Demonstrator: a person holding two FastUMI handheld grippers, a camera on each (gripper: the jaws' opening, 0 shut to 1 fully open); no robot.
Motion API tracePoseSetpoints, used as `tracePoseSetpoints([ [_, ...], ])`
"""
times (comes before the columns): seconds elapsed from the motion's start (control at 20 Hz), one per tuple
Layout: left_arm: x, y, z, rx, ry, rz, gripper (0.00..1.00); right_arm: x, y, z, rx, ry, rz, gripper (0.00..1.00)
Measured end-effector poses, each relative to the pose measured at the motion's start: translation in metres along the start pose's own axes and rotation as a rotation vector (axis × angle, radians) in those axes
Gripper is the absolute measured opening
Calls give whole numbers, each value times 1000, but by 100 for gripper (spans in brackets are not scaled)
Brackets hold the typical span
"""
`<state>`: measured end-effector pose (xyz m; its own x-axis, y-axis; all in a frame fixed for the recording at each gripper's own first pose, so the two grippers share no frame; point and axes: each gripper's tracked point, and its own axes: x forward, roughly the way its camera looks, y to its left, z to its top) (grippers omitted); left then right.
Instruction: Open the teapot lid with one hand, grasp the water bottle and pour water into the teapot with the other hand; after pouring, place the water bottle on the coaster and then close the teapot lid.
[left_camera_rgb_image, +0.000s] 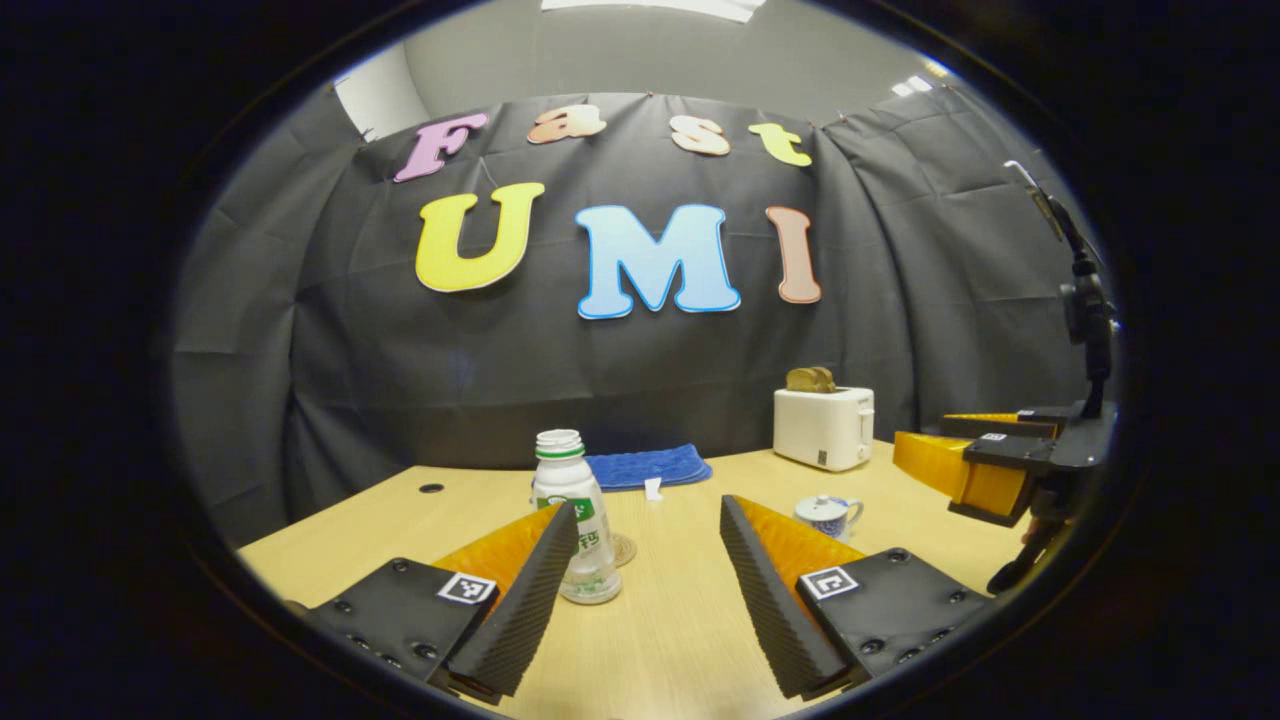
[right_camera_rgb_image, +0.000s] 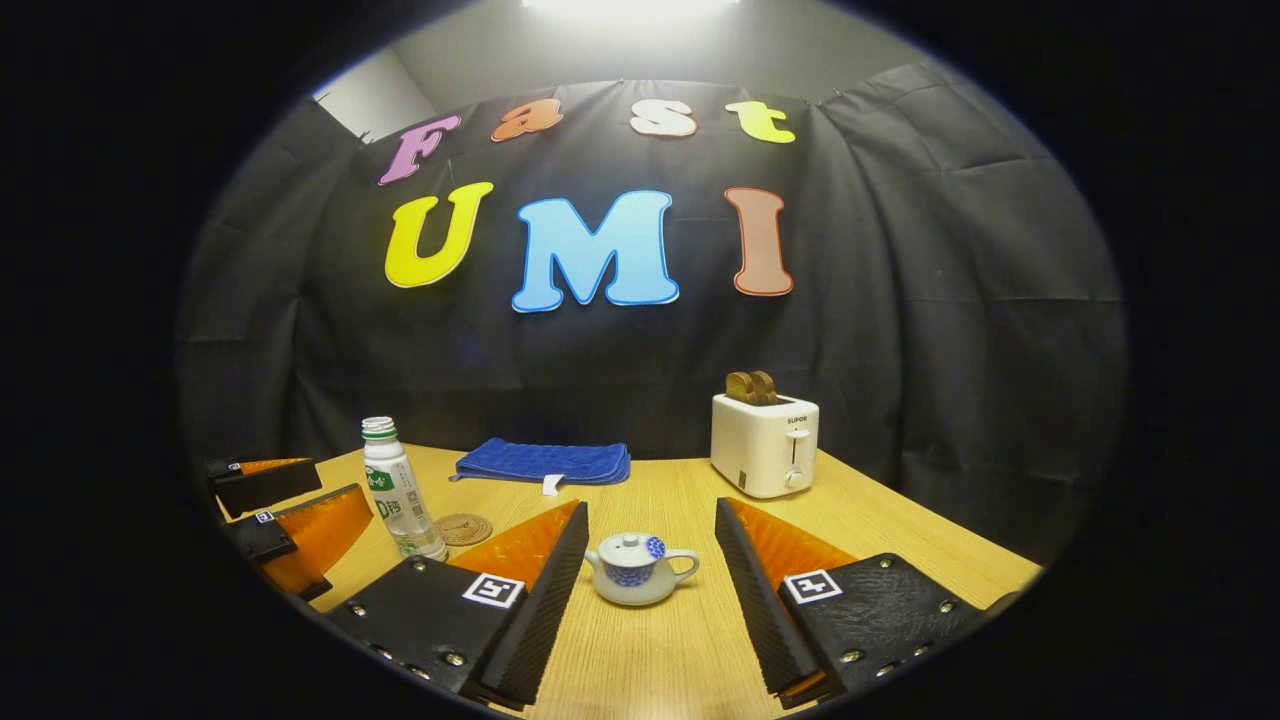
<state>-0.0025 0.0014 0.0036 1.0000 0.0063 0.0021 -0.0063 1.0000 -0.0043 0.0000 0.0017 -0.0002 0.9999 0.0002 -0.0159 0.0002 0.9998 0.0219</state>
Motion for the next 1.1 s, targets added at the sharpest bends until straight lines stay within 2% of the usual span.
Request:
tracePoseSetpoints([
  [0.55, 0, 7, 3, 0, 2, 18, 100, 21, 7, -13, 14, 33, 30, 79],
  [0.7, -1, 11, 1, -3, 2, 26, 100, 32, 8, -20, 31, 51, 35, 74],
  [1.0, 0, 21, 2, -10, -1, 43, 100, 56, 12, -33, 20, 81, 43, 74],
  [1.05, 0, 23, 2, -12, 0, 45, 100, 59, 11, -34, 13, 83, 40, 59],
  [1.1, 0, 24, 0, -13, 1, 47, 100, 65, 11, -38, 5, 91, 35, 58],
])
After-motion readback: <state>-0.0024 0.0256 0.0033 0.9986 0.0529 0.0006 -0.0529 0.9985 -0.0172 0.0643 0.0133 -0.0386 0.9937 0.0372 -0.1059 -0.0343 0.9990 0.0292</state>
